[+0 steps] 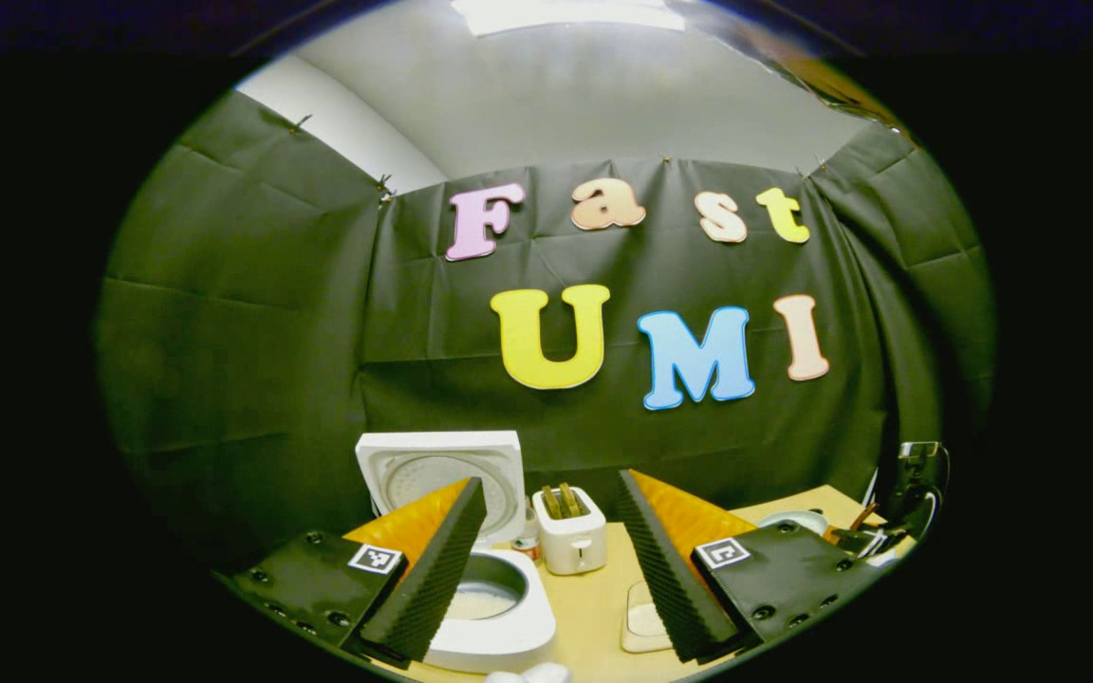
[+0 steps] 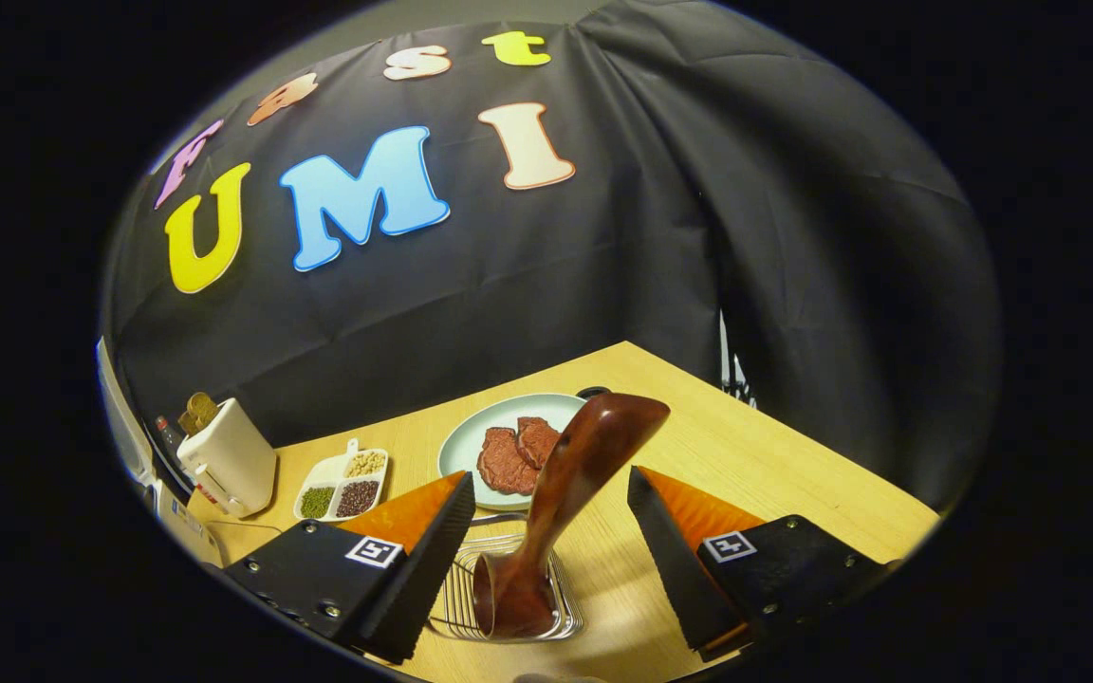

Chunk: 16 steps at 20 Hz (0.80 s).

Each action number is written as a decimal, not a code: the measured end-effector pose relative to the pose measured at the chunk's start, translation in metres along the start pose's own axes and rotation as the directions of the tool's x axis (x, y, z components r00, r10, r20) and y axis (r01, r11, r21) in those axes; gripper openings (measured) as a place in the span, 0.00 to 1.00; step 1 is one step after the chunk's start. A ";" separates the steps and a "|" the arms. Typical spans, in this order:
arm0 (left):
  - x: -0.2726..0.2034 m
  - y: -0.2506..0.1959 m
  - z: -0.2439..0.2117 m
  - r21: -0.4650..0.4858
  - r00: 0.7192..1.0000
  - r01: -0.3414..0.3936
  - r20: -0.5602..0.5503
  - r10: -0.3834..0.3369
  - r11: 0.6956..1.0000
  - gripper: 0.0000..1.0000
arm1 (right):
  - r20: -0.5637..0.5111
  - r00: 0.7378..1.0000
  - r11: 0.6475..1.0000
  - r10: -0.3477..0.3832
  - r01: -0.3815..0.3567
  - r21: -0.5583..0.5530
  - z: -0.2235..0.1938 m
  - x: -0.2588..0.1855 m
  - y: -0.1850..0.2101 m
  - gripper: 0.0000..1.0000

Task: Close the left gripper, press the button to open the rice cooker; take a wooden spoon from the chopstick holder with the right hand, scoop a spoonful of rice and pour it into the rice cooker, then put the wooden spoon back into the chopstick holder.

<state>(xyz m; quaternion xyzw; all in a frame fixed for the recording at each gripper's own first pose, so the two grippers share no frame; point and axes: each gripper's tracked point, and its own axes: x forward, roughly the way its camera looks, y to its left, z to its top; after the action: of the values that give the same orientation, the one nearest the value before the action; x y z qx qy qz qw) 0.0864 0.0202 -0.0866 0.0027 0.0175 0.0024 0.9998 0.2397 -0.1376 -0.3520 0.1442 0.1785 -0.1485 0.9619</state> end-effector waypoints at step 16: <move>0.004 0.005 -0.001 -0.003 1.000 -0.013 -0.007 0.013 1.000 0.98 | 0.027 0.997 0.996 0.067 -0.065 -0.056 0.016 -0.004 0.021 0.20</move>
<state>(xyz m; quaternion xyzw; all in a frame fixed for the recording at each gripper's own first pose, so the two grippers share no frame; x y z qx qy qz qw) 0.0901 0.0255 -0.0876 0.0011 0.0211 0.0088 0.9997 0.2475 -0.1222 -0.3316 0.1211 0.1640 -0.1136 0.9724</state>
